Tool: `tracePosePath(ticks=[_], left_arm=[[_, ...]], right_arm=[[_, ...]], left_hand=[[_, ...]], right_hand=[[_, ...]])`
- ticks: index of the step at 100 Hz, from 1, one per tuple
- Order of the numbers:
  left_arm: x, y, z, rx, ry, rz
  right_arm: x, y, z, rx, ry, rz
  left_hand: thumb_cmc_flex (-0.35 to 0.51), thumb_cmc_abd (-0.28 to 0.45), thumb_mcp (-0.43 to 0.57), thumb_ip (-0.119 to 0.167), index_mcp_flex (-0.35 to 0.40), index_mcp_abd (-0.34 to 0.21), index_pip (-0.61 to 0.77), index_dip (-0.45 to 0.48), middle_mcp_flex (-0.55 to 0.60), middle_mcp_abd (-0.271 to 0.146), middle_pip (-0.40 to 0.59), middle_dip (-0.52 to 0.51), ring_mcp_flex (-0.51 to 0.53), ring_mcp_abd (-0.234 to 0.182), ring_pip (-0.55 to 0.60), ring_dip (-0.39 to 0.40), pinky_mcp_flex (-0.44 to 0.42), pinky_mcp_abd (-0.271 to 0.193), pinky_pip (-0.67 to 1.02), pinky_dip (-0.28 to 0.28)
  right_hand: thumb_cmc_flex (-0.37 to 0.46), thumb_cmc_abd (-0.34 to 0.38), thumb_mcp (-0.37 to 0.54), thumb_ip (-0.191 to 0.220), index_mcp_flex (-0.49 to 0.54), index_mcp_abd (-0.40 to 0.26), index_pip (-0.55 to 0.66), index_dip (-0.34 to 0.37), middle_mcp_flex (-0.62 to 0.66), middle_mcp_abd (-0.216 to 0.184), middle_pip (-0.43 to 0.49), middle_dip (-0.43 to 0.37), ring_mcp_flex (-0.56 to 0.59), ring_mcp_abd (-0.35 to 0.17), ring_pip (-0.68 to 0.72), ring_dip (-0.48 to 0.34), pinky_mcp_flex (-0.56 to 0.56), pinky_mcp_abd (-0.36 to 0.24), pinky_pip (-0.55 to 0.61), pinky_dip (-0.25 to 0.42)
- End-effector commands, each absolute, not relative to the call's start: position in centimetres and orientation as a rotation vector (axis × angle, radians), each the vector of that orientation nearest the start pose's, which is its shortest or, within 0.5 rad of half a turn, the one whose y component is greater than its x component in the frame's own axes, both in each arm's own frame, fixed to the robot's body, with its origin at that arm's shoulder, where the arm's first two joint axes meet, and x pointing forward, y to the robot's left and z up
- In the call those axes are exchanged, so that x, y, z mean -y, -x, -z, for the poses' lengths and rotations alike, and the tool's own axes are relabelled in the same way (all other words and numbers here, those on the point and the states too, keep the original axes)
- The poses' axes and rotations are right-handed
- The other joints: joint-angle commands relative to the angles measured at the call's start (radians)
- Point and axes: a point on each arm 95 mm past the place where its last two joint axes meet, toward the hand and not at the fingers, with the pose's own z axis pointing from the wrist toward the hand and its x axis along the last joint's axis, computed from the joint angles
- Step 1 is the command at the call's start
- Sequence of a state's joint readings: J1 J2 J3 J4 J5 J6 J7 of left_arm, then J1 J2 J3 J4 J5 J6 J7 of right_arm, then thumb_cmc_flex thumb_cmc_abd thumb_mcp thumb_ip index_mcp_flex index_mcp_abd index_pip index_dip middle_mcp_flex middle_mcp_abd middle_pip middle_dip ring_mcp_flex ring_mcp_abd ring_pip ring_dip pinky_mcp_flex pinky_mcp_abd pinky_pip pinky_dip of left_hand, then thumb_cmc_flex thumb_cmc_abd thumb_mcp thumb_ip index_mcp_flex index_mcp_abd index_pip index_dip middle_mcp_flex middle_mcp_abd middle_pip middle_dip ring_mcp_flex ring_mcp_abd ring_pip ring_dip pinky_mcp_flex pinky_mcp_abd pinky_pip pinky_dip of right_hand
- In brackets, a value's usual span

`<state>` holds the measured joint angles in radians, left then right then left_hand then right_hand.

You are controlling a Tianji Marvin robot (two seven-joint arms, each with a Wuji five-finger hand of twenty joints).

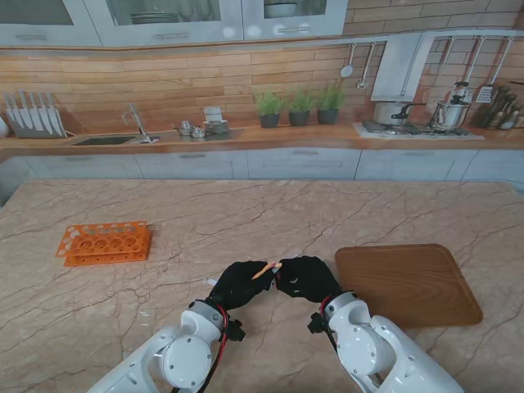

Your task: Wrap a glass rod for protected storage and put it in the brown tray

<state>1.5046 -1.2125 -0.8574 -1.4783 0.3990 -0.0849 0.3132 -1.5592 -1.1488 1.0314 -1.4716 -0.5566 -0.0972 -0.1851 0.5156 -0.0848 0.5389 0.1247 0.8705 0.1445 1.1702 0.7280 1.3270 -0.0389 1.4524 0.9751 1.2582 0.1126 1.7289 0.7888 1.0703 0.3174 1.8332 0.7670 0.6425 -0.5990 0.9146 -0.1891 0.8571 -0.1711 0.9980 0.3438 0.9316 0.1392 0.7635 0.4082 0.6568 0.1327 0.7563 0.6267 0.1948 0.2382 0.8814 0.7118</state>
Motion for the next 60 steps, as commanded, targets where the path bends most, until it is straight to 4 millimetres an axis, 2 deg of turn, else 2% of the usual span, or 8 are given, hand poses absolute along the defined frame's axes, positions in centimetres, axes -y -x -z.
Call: tracePosePath(ticks=[1, 17, 34, 53, 58, 60], left_arm=[[13.17, -35.81, 36.6, -1.151, 1.717, 2.093], [13.26, -35.93, 36.66, -1.119, 1.702, 2.072], [13.32, -36.18, 36.73, -1.078, 1.686, 2.052], [13.28, -36.47, 36.87, -1.043, 1.675, 2.022], [13.27, -36.53, 36.9, -1.037, 1.674, 2.015], [13.27, -36.54, 36.89, -1.035, 1.673, 2.014]], right_arm=[[-5.62, -36.88, 38.42, 1.646, 2.009, 2.311], [-5.53, -36.77, 38.17, 1.728, 1.931, 2.38], [-5.52, -36.65, 37.96, 1.793, 1.858, 2.447], [-5.5, -36.6, 37.72, 1.859, 1.776, 2.524], [-5.47, -36.61, 37.67, 1.878, 1.756, 2.539], [-5.46, -36.62, 37.65, 1.884, 1.749, 2.544]], left_hand=[[0.022, -0.042, 0.004, -0.011, 0.042, 0.058, 0.023, 0.013, 0.021, -0.008, 0.023, 0.015, 0.013, -0.019, 0.061, 0.009, 0.011, 0.027, 0.261, 0.008], [0.026, -0.07, 0.021, 0.017, 0.058, 0.065, 0.017, 0.007, 0.022, 0.006, 0.022, 0.011, 0.013, -0.019, 0.056, 0.008, 0.009, 0.032, 0.261, 0.0], [0.03, -0.096, 0.037, 0.036, 0.072, 0.073, 0.009, -0.002, 0.022, 0.01, 0.023, 0.007, 0.013, -0.018, 0.05, 0.007, 0.009, 0.035, 0.259, -0.009], [0.048, -0.157, 0.073, 0.059, 0.089, 0.091, -0.019, -0.025, 0.022, 0.012, 0.023, 0.004, 0.013, -0.019, 0.041, 0.004, 0.009, 0.038, 0.258, -0.017], [0.056, -0.185, 0.095, 0.061, 0.088, 0.089, -0.031, -0.045, 0.022, 0.012, 0.023, 0.003, 0.013, -0.023, 0.037, 0.002, 0.009, 0.031, 0.259, -0.022], [0.055, -0.198, 0.116, 0.043, 0.085, 0.089, -0.019, -0.092, 0.022, 0.012, 0.023, 0.002, 0.013, -0.025, 0.035, 0.002, 0.009, 0.029, 0.26, -0.028]], right_hand=[[0.032, -0.049, 0.06, -0.013, 0.053, -0.071, 0.026, -0.003, 0.025, -0.009, -0.005, -0.008, 0.034, -0.01, 0.027, 0.0, 0.007, 0.013, 0.036, -0.006], [0.025, -0.059, 0.075, -0.016, 0.06, -0.069, 0.027, -0.013, 0.035, -0.009, -0.005, -0.009, 0.043, -0.01, 0.03, 0.0, 0.01, 0.016, 0.048, -0.01], [0.014, -0.075, 0.092, -0.014, 0.07, -0.061, 0.028, -0.029, 0.047, -0.009, -0.004, -0.011, 0.055, -0.009, 0.036, 0.0, 0.016, 0.02, 0.058, -0.016], [0.003, -0.086, 0.108, -0.016, 0.077, -0.063, 0.031, -0.045, 0.057, -0.009, -0.002, -0.015, 0.069, -0.013, 0.042, -0.001, 0.022, 0.023, 0.07, -0.024], [0.001, -0.087, 0.109, -0.016, 0.078, -0.065, 0.033, -0.047, 0.059, -0.01, -0.001, -0.016, 0.069, -0.014, 0.043, -0.001, 0.023, 0.023, 0.073, -0.026], [0.001, -0.088, 0.11, -0.017, 0.078, -0.066, 0.033, -0.047, 0.061, -0.012, -0.001, -0.016, 0.07, -0.014, 0.043, -0.001, 0.024, 0.023, 0.073, -0.026]])
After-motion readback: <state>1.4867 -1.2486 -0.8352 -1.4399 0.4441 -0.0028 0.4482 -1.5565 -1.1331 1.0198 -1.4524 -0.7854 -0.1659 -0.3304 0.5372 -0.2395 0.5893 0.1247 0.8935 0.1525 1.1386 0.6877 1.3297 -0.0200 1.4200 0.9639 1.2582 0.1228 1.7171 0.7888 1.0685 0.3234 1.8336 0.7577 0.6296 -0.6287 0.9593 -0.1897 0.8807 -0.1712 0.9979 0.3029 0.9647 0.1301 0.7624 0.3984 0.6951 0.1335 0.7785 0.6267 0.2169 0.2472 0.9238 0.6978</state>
